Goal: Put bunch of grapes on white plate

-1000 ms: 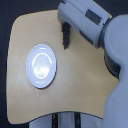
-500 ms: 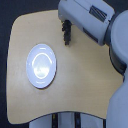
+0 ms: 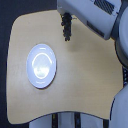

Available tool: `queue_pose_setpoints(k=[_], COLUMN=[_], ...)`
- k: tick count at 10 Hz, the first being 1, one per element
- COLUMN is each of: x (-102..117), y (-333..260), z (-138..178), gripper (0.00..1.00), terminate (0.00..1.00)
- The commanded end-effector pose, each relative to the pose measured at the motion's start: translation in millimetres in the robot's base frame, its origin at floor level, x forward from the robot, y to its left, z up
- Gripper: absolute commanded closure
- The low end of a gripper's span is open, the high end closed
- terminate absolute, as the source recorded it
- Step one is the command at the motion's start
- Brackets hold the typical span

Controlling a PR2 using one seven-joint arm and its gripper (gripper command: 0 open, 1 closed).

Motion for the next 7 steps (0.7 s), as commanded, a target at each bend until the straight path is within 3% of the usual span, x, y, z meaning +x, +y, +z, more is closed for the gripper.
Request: queue_pose_setpoints(k=[1, 4, 7], x=[-37, -72, -91], y=[38, 100, 155], z=[38, 24, 6], gripper=[1.00, 1.00, 1.00], terminate=[0.00, 0.00, 0.00])
